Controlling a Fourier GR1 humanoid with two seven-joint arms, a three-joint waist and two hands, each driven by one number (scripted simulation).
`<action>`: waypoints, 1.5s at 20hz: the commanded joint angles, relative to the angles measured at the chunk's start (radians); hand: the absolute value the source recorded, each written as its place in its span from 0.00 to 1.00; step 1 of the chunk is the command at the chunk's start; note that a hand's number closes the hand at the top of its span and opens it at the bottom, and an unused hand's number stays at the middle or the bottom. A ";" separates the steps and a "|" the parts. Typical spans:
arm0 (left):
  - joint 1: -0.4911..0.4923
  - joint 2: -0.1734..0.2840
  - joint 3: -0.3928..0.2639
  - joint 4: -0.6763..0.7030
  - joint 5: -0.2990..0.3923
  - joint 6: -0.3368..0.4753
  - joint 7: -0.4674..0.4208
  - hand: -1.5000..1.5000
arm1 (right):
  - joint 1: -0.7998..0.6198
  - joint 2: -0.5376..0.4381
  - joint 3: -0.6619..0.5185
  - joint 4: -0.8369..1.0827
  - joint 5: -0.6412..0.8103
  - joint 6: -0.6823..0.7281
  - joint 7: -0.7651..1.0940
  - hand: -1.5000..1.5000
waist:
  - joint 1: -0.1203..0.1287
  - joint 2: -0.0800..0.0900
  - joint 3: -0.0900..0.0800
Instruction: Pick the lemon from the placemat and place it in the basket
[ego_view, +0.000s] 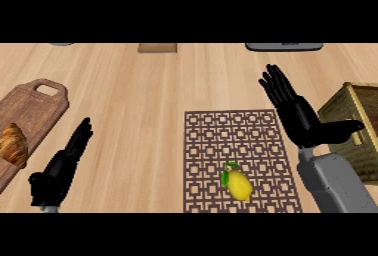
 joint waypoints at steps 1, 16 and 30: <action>-0.019 -0.013 0.012 0.022 0.029 -0.027 0.067 0.50 | -0.044 0.050 0.059 -0.038 0.011 0.030 0.051 1.00 | 0.015 0.007 -0.005; 0.094 -0.040 0.040 0.153 0.121 -0.007 0.275 0.50 | 0.000 0.051 0.677 -0.441 0.449 0.188 0.142 0.00 | -0.025 -0.009 -0.006; 0.106 -0.050 0.032 0.096 0.107 0.009 0.292 0.50 | -0.484 -0.352 0.285 -0.718 0.492 0.548 0.538 0.00 | -0.015 -0.002 -0.009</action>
